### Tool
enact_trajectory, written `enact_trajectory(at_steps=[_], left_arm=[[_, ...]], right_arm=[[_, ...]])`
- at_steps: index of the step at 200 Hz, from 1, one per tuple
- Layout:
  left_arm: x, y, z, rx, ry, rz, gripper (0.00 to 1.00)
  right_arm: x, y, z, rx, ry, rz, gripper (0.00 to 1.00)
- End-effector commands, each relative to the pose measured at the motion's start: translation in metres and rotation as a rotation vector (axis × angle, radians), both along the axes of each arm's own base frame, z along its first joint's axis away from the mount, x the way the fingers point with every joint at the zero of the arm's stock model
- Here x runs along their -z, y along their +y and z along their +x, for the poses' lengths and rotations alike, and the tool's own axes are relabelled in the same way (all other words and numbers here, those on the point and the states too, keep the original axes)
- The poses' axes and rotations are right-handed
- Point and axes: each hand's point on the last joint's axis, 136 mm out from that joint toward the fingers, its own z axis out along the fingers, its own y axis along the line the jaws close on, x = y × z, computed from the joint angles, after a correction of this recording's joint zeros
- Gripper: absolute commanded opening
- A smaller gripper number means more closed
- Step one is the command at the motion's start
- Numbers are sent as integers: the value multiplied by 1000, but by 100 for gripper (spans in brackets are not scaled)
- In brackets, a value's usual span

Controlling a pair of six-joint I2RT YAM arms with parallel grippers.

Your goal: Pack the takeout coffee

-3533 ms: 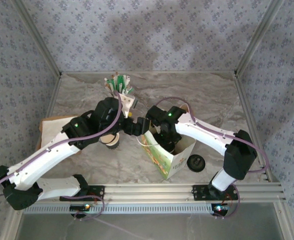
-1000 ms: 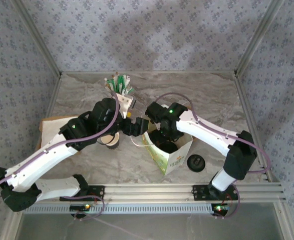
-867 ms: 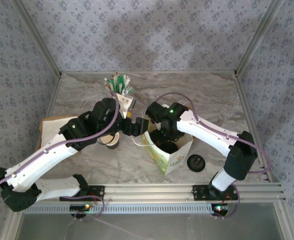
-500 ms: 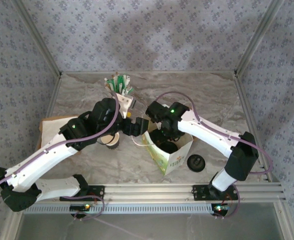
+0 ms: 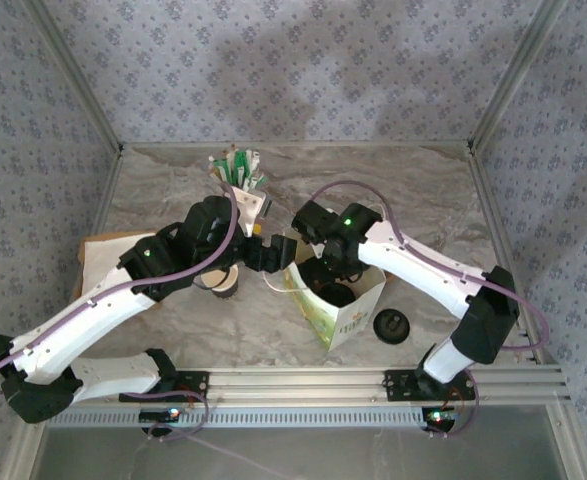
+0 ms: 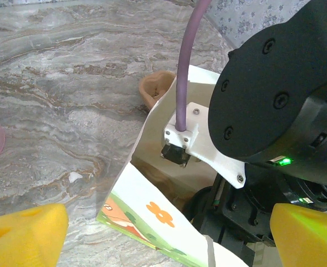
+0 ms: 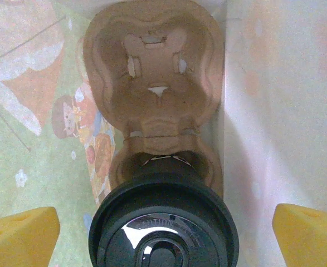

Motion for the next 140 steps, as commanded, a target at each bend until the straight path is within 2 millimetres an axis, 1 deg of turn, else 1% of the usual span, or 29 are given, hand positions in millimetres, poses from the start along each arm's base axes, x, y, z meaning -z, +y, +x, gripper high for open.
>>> enact_trajectory(at_steps=[1, 60, 140], left_arm=[[-14, -1, -1, -5, -33, -40, 94], [-15, 0, -1, -7, -32, -41, 94], [-15, 0, -1, -7, -33, -40, 94]], right_arm=[[-17, -2, -1, 17, -31, 14, 100], [-22, -2, -1, 16, -44, 22, 100], [-38, -3, -1, 20, -81, 36, 100]])
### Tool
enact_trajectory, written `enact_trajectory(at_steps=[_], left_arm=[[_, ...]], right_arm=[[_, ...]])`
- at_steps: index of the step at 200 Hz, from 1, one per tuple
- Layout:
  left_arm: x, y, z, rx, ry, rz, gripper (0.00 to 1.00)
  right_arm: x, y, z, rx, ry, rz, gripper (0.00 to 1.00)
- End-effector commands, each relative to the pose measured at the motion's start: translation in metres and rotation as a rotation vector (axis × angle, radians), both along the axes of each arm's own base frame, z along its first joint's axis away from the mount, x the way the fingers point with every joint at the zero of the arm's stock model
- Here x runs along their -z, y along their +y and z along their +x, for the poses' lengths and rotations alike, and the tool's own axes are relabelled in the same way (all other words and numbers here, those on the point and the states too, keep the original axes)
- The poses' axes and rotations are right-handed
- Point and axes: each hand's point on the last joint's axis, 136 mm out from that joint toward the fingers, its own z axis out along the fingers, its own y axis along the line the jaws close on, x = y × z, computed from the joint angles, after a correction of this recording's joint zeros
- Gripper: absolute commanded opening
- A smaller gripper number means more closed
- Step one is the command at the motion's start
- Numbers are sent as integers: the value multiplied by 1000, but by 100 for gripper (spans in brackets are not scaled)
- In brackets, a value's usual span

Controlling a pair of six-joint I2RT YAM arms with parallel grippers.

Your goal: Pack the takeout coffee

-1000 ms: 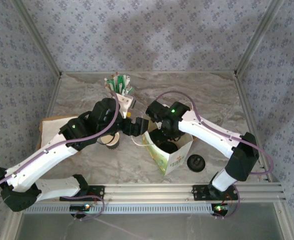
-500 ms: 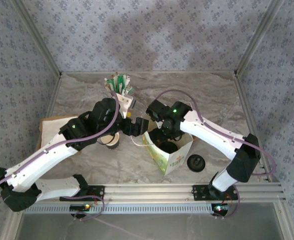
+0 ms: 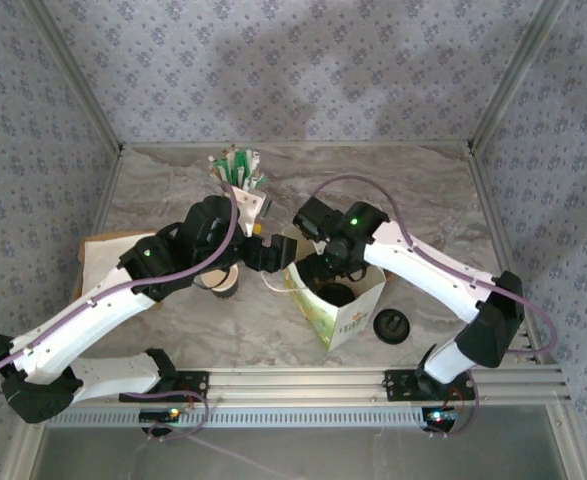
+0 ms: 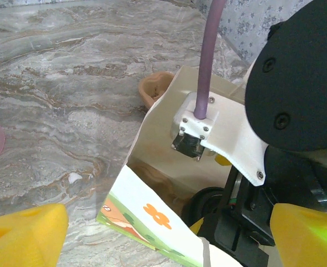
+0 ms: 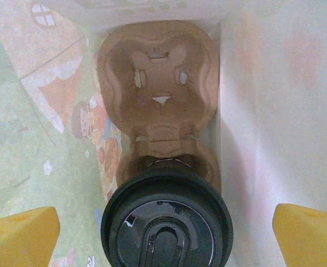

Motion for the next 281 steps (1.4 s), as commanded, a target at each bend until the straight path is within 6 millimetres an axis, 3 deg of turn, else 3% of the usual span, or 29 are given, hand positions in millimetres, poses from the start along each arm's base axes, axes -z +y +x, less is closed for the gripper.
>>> enact_trajectory(at_steps=[1, 122, 216, 281], left_arm=[[-14, 0, -1, -7, -31, -37, 94], [-23, 1, -4, 4, -49, -66, 94], [-24, 1, -5, 6, -51, -73, 94], [-28, 1, -5, 9, -54, -81, 94]], right_arm=[[-17, -6, -2, 15, -32, 2, 100], [-43, -9, 0, 24, -94, 20, 100], [-54, -11, -1, 35, -121, 40, 75], [-68, -12, -4, 37, -157, 65, 64]])
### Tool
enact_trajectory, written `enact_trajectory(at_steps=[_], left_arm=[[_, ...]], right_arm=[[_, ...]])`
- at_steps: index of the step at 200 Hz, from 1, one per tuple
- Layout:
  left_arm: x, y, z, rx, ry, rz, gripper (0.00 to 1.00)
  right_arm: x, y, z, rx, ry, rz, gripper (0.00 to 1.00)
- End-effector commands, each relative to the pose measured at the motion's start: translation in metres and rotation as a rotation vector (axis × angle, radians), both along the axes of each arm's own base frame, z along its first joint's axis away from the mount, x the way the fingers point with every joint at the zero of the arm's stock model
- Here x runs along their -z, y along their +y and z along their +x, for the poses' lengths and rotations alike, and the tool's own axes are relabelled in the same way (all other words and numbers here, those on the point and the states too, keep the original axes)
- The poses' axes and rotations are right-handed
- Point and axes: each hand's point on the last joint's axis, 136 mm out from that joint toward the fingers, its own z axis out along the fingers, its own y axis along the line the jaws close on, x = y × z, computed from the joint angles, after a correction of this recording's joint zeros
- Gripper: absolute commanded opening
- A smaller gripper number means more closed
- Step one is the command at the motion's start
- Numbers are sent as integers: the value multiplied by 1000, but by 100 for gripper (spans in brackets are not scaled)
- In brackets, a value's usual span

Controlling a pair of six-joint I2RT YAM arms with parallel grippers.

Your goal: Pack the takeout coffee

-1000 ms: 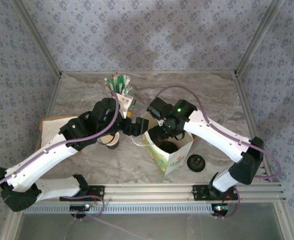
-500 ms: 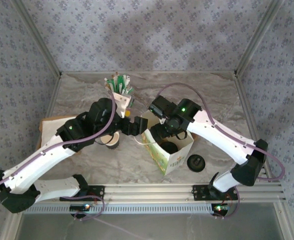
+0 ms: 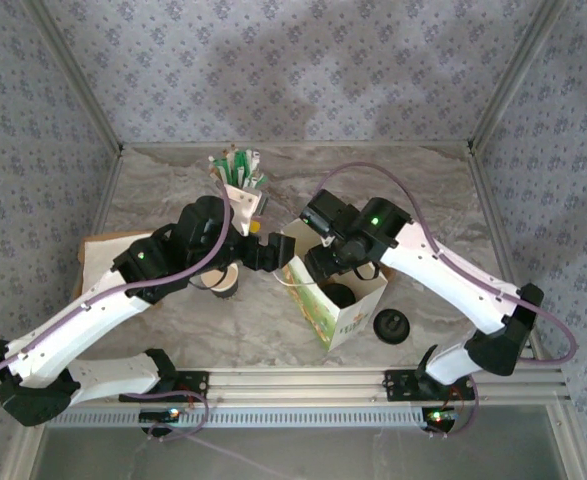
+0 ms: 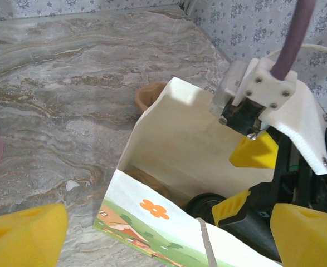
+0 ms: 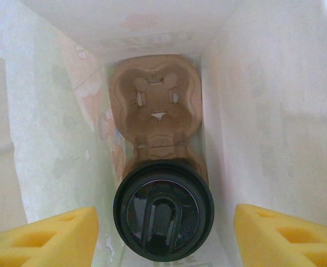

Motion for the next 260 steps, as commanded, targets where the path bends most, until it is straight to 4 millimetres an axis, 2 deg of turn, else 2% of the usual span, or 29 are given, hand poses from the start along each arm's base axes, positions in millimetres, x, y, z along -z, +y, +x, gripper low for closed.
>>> enact_trajectory(at_steps=[1, 101, 158, 224, 260], left_arm=[[-17, -1, -3, 9, -31, -48, 94], [-28, -5, -5, 29, -39, -73, 94], [-41, -8, -10, 58, -52, -117, 95], [-58, -9, -17, 81, -69, -192, 99], [-66, -7, -20, 86, -80, -222, 99]], right_arm=[[-18, -7, -3, 13, -38, 14, 64], [-41, -5, -10, 0, -97, 120, 51], [-63, -3, -16, -15, -144, 223, 51], [-92, -13, -25, -20, -226, 347, 52], [-107, -23, -36, -31, -264, 432, 53]])
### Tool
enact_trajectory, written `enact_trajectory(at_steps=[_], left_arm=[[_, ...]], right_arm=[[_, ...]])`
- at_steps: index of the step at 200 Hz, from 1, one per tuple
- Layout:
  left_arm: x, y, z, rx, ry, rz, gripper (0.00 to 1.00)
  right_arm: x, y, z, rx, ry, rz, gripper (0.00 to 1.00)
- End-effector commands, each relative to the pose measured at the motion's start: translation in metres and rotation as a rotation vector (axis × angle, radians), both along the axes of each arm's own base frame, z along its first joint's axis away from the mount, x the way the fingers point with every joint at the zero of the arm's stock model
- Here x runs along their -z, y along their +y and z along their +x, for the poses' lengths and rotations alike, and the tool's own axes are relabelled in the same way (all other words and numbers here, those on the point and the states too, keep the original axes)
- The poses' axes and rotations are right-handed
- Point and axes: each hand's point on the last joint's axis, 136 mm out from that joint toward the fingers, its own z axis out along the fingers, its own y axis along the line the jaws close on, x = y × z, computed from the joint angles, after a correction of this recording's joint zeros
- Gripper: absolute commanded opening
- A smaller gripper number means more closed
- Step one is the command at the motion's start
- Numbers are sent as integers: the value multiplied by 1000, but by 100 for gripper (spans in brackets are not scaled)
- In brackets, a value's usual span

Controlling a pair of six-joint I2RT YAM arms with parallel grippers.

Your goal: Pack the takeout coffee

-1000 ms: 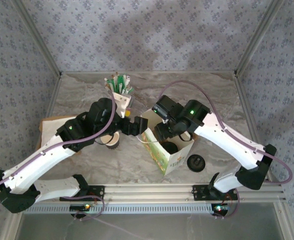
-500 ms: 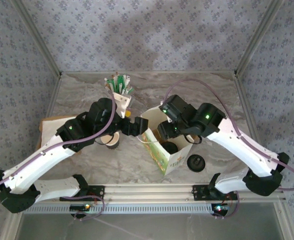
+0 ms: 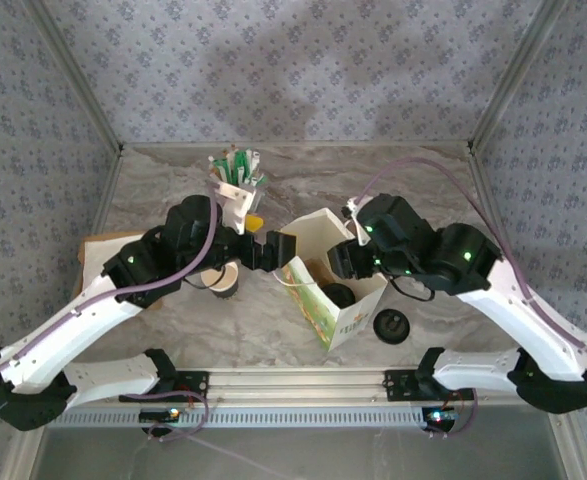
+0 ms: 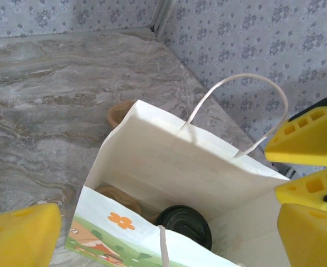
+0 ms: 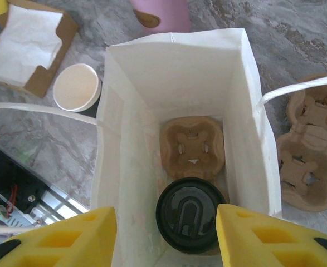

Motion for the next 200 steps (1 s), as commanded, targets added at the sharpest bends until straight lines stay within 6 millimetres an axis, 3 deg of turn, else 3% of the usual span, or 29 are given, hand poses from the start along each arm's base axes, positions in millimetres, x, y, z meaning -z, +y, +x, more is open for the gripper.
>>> enact_trajectory(at_steps=[1, 108, 200], left_arm=[[-37, -1, -9, 29, -50, -103, 99], [-53, 27, -21, -11, -95, -190, 100], [-46, 71, -36, -99, -92, -211, 99]], right_arm=[[-12, -2, -9, -18, -22, 76, 53], [-45, -42, -29, 19, -152, 254, 57], [-58, -111, -34, 213, -269, 249, 61]])
